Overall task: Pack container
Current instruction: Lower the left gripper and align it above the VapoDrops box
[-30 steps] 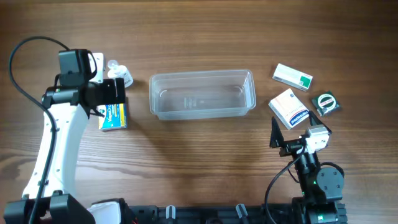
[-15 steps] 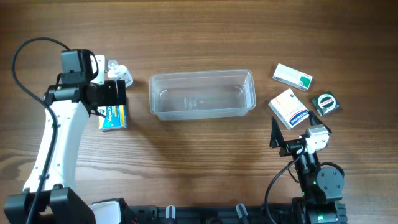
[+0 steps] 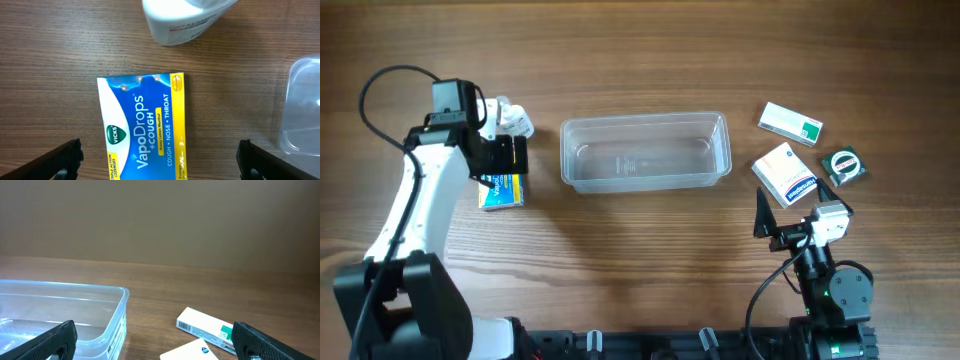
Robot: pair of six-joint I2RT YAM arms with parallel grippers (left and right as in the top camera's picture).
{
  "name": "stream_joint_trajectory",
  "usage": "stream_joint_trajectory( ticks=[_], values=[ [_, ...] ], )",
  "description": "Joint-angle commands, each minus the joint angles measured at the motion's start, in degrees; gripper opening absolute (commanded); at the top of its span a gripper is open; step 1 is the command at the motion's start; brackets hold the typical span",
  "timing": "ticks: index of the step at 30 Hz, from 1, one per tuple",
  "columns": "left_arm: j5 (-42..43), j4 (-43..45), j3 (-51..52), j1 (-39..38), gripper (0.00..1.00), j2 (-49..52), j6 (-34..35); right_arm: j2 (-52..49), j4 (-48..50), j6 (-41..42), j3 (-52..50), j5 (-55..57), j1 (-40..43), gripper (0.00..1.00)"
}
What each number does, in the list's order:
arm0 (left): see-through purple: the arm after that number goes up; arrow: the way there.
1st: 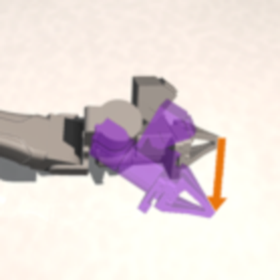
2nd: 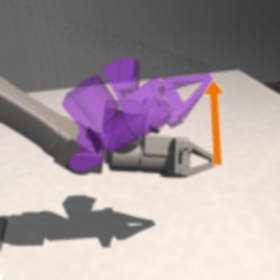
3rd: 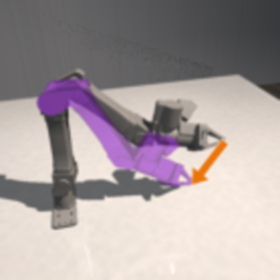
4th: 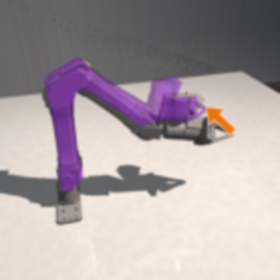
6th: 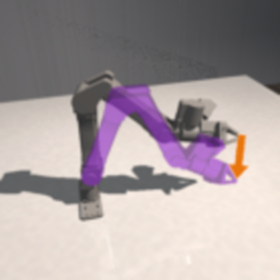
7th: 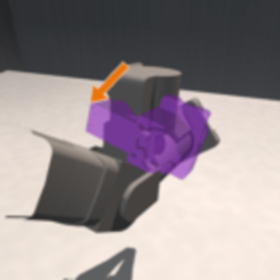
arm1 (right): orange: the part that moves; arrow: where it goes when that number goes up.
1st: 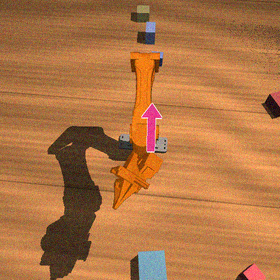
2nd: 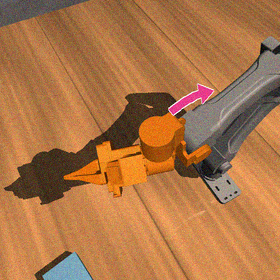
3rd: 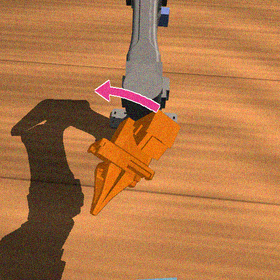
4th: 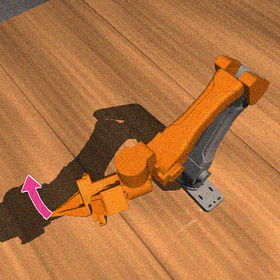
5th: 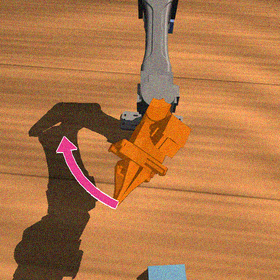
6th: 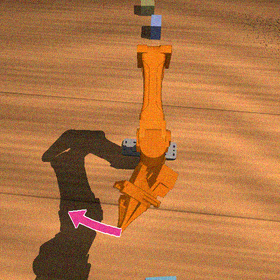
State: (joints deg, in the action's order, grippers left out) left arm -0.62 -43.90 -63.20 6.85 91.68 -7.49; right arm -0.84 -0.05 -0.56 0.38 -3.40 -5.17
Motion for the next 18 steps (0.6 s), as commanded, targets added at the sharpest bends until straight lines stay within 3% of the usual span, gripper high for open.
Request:
stream_joint_trajectory(
  ticks=[1, 7, 9, 18],
  values=[
    [3.9, 0.3, -0.6, 3.7, 1.00, 2.3, -1.1, 0.3, 0.2, -0.6, -0.1, -0.5, 0.0, 1.00],
    [7.8, 0.1, -0.5, 8.9, 1.00, 2.7, -3.6, 0.3, 0.2, -0.6, -0.1, -0.5, 0.0, 1.00],
    [10.3, -0.9, -0.5, 9.0, 1.00, 3.1, -8.5, 0.3, 0.2, -0.6, -0.1, -0.5, 0.0, 1.00],
    [10.2, 0.6, 0.2, 8.8, 1.00, 5.4, -10.4, 0.3, 0.2, -0.6, -0.1, -0.5, 0.0, 1.00]
  ],
)
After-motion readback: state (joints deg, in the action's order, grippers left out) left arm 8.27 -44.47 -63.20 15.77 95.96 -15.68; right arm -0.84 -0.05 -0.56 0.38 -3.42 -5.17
